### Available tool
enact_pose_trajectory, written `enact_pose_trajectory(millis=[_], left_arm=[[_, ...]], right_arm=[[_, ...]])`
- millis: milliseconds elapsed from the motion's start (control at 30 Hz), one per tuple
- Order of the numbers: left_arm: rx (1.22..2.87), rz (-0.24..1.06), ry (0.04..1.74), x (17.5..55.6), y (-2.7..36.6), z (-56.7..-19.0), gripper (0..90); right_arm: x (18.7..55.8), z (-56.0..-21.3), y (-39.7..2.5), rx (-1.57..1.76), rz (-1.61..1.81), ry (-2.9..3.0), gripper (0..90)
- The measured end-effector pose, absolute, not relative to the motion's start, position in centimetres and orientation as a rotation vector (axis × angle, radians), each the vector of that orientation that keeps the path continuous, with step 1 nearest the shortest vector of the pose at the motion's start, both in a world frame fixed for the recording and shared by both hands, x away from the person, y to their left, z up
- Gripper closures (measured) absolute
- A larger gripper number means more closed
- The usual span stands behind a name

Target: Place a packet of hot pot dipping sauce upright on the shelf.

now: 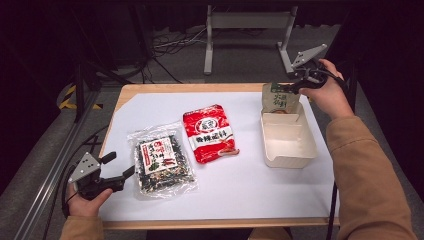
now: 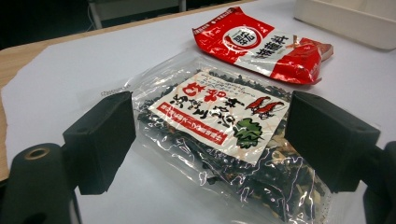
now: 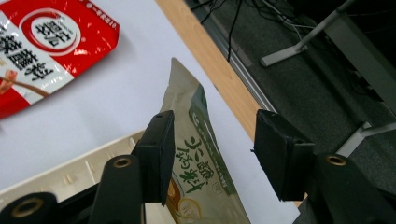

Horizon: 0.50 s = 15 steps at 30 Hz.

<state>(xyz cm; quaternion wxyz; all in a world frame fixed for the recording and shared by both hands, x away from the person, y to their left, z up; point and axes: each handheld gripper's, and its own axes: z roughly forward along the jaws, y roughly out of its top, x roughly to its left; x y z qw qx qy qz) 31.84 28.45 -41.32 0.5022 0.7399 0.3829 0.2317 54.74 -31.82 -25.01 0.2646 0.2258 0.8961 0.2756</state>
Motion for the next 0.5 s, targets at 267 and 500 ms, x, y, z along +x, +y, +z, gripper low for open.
enact_pose_trajectory(millis=[267, 500], left_arm=[[1.788, 0.559, 0.921, 31.8, 28.5, -41.3, 16.6], [1.791, 0.554, 0.918, 32.0, 28.2, -41.2, 16.6]], right_arm=[[52.6, -23.5, -32.2, 0.691, 0.916, 2.321, 41.7], [50.1, -23.1, -32.0, 0.731, 1.047, 2.292, 37.8]])
